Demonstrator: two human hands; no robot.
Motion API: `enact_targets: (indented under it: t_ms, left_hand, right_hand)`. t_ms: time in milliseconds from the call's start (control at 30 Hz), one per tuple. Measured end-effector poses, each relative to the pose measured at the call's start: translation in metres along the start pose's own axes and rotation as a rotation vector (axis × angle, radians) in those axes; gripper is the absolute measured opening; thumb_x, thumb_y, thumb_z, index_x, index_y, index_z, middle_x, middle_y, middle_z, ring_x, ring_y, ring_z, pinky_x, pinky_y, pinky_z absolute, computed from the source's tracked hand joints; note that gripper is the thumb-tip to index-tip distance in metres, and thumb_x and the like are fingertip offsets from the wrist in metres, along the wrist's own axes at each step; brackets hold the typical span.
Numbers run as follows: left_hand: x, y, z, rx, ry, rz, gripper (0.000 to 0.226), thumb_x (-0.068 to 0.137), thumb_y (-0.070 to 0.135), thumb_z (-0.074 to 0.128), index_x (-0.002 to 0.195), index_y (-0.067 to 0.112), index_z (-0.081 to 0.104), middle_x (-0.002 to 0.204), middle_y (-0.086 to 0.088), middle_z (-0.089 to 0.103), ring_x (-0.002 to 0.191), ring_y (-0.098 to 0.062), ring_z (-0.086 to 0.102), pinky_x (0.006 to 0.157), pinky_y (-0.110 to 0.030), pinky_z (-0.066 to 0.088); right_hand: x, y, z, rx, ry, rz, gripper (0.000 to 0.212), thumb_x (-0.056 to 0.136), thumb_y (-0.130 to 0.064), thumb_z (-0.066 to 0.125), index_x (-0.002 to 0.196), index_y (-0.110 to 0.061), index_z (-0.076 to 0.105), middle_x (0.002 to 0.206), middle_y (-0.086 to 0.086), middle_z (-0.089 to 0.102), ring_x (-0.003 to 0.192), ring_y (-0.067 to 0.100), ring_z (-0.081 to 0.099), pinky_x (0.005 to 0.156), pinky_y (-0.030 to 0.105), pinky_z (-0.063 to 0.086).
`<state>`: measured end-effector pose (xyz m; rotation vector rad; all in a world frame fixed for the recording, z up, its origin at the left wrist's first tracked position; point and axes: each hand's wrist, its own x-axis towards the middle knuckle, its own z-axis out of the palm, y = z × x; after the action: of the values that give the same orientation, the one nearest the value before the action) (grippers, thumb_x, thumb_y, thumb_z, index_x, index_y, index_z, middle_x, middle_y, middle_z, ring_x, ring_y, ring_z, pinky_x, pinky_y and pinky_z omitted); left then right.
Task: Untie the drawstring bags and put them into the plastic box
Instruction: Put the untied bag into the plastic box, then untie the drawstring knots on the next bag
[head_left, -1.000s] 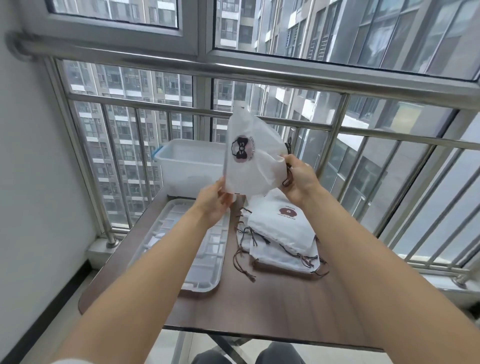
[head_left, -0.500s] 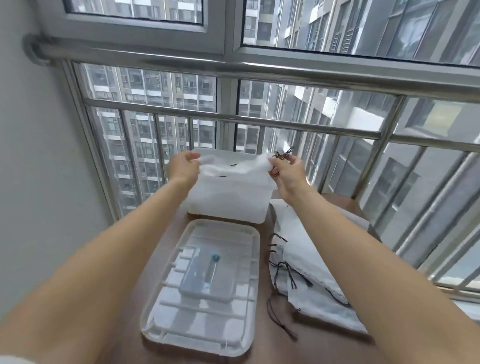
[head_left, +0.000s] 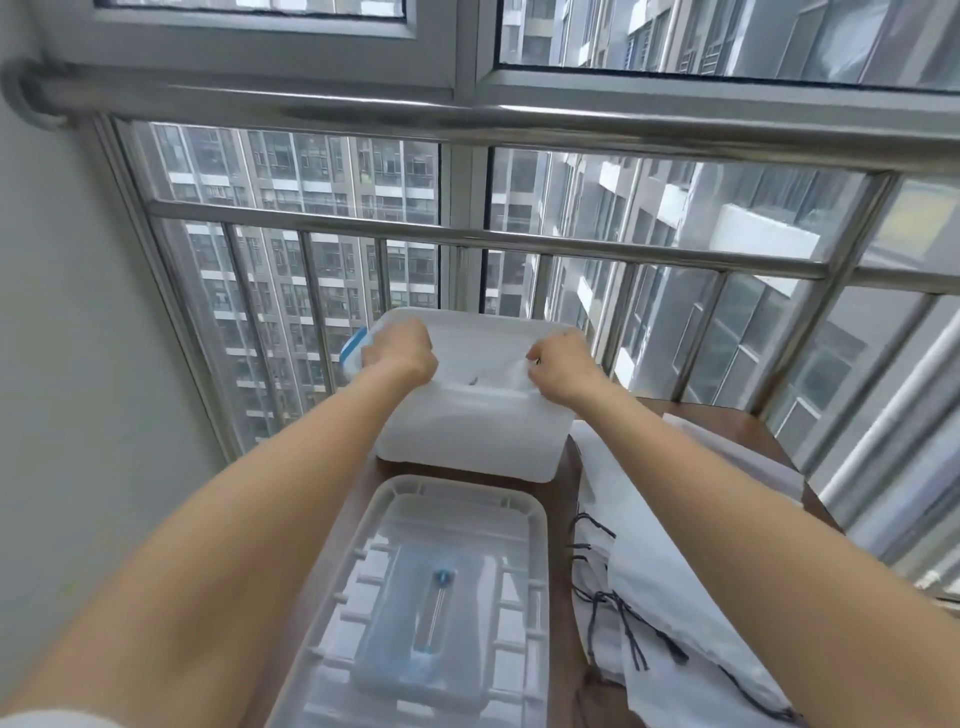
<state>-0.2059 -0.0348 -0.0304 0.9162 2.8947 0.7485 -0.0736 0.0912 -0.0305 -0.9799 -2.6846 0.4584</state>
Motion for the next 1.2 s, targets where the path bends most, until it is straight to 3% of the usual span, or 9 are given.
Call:
enact_targets:
  t_ms: [67,167,367,567,767,900,967,1100,1200]
  left_hand:
    - [-0.001,0.008,0.004,0.009,-0.036,0.042,0.028,0.089,0.005,0.043,0.105,0.01,0.065,0.111,-0.007,0.063,0.101,-0.028,0.057,0.082,-0.036,0.047]
    - [-0.007,0.022,0.005,-0.033,-0.06,0.115,0.035,0.091,0.006,0.039,0.118,0.012,0.06,0.124,-0.008,0.058,0.111,-0.028,0.054,0.094,-0.039,0.046]
    - [-0.044,0.05,0.007,-0.249,0.086,0.266,0.033,0.092,0.005,0.04,0.113,0.012,0.064,0.117,-0.008,0.064,0.106,-0.025,0.059,0.093,-0.036,0.049]
    - [-0.12,0.071,0.016,-0.548,0.15,0.278,0.031,0.091,0.0,0.04,0.109,0.007,0.065,0.108,-0.006,0.067,0.101,-0.015,0.06,0.08,-0.011,0.037]
    - [-0.182,0.083,0.053,-0.482,-0.098,0.351,0.046,0.081,-0.014,0.033,0.107,0.006,0.064,0.111,-0.01,0.065,0.107,-0.024,0.058,0.092,-0.026,0.043]
    - [-0.212,0.089,0.082,-0.295,-0.27,0.471,0.06,0.077,-0.014,0.031,0.121,0.016,0.059,0.129,-0.005,0.057,0.12,-0.021,0.05,0.101,-0.032,0.039]
    - [-0.222,0.089,0.096,-0.143,-0.352,0.534,0.057,0.081,-0.006,0.037,0.127,0.023,0.053,0.136,-0.002,0.05,0.127,-0.022,0.044,0.104,-0.04,0.037]
    - [-0.237,0.083,0.111,0.009,-0.375,0.566,0.048,0.086,0.023,0.057,0.133,0.028,0.047,0.137,0.0,0.048,0.129,-0.022,0.04,0.104,-0.04,0.036]
    - [-0.242,0.083,0.115,-0.021,-0.272,0.565,0.049,0.084,0.031,0.064,0.13,0.024,0.049,0.132,-0.001,0.052,0.126,-0.023,0.042,0.103,-0.041,0.035]
  right_hand:
    - [-0.002,0.002,0.0,-0.049,-0.026,0.002,0.034,0.093,-0.004,0.038,0.122,-0.001,0.056,0.136,0.02,0.037,0.129,0.031,0.034,0.102,0.035,0.036]
    - [-0.008,0.005,-0.006,-0.023,-0.008,-0.047,0.037,0.094,-0.008,0.042,0.128,-0.006,0.053,0.142,0.015,0.033,0.131,0.028,0.036,0.106,0.035,0.032]
    - [-0.055,0.02,-0.028,0.191,0.151,-0.104,0.03,0.09,-0.011,0.048,0.116,-0.015,0.063,0.131,0.008,0.052,0.119,0.021,0.049,0.099,0.031,0.037]
    - [-0.141,0.063,-0.041,0.356,0.222,0.005,0.028,0.089,-0.008,0.05,0.11,-0.011,0.067,0.113,0.003,0.065,0.094,0.013,0.056,0.08,0.022,0.04]
    - [-0.219,0.127,-0.014,0.222,0.093,0.102,0.031,0.088,-0.013,0.056,0.119,-0.012,0.061,0.122,0.007,0.06,0.113,0.02,0.055,0.096,0.027,0.039]
    - [-0.255,0.155,0.006,0.077,-0.059,0.129,0.068,0.077,-0.03,0.069,0.137,-0.025,0.039,0.135,0.002,0.044,0.128,0.022,0.038,0.099,0.039,0.037]
    - [-0.263,0.161,0.013,0.014,-0.076,0.11,0.074,0.075,-0.025,0.069,0.14,-0.024,0.033,0.137,0.002,0.039,0.128,0.023,0.034,0.098,0.039,0.037]
    - [-0.266,0.166,0.016,0.129,0.082,0.062,0.048,0.079,-0.001,0.053,0.125,-0.01,0.04,0.12,0.014,0.046,0.112,0.03,0.046,0.087,0.036,0.039]
    - [-0.268,0.167,0.009,0.286,0.159,0.09,0.03,0.082,-0.001,0.055,0.109,-0.006,0.044,0.108,0.012,0.051,0.1,0.026,0.049,0.072,0.022,0.028]
